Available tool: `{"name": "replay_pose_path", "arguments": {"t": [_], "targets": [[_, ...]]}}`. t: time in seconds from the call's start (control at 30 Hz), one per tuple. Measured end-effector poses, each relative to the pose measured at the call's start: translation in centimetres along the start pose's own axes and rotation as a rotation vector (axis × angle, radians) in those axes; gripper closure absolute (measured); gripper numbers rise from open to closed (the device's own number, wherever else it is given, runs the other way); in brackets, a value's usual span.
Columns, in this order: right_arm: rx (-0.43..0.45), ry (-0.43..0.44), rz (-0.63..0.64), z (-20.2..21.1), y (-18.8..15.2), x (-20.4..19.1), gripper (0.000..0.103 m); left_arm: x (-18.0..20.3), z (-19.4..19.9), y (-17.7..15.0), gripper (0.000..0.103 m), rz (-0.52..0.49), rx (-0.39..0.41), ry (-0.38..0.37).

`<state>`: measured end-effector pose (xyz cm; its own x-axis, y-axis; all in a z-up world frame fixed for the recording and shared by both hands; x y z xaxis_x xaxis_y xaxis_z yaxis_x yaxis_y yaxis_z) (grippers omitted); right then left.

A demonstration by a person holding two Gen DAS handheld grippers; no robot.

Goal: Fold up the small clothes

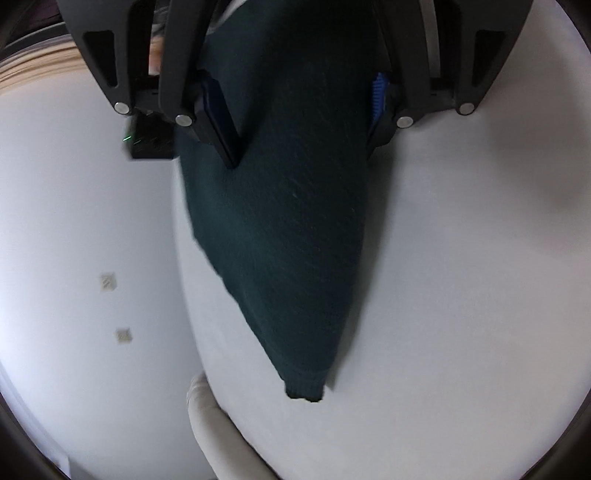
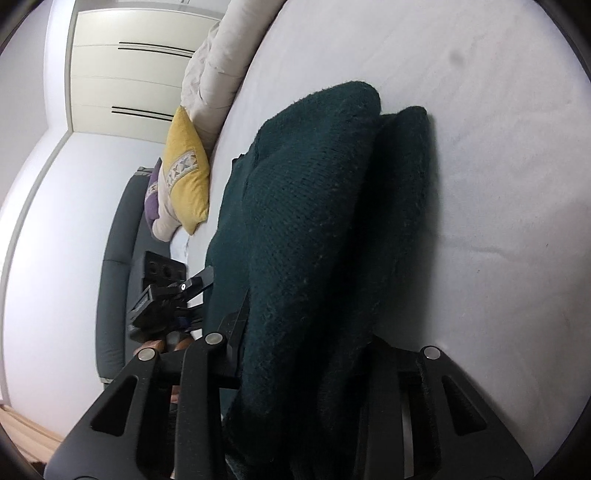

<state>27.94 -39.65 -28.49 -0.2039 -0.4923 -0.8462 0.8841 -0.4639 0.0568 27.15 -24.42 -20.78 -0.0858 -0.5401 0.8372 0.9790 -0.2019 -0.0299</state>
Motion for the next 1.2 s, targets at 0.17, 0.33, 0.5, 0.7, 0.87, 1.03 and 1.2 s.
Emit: {"name": "replay_pose_path", "arguments": {"t": [0.17, 0.33, 0.5, 0.7, 0.87, 1.03, 1.2], "targets": [[0.004, -0.075, 0.000, -0.4, 0.3, 0.3, 0.079, 0.1, -0.2, -0.1, 0.059, 0.004, 0.022, -0.011], [0.017, -0.182, 0.024, -0.3, 0.6, -0.5, 0.081, 1.1, 1.2, -1.1, 0.069, -0.030, 0.064, -0.009], [0.028, -0.293, 0.129, -0.4, 0.0, -5.1, 0.082, 3.6, 5.0, -3.0, 0.068, -0.121, 0.110, 0.061], [0.010, -0.253, 0.258, -2.1, -2.5, -13.8, 0.082, 4.9, 13.3, -6.8, 0.068, -0.186, 0.207, 0.111], [-0.061, -0.343, 0.384, -6.7, -7.1, -18.2, 0.082, 1.9, 17.3, -10.8, 0.066, -0.212, 0.253, 0.288], [-0.130, -0.450, 0.408, -11.6, -10.7, -16.7, 0.082, -4.7, 16.9, -13.9, 0.065, -0.151, 0.233, 0.445], [-0.179, -0.563, 0.362, -15.7, -11.7, -11.2, 0.082, -10.5, 14.6, -14.7, 0.058, -0.107, 0.242, 0.476]]}}
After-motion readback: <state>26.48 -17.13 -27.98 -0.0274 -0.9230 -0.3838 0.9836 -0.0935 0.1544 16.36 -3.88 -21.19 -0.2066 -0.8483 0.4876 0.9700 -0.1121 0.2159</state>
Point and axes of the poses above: each gripper's, at about its wrist camera, not at the fingertips, and z roughly against the way its jaws point, x to its right, y to its top, the point moved 10 cm from there along -z, roughly the way its jaws point, and after that the axes turned 9 degrees about -x, right-handed, at the moved point
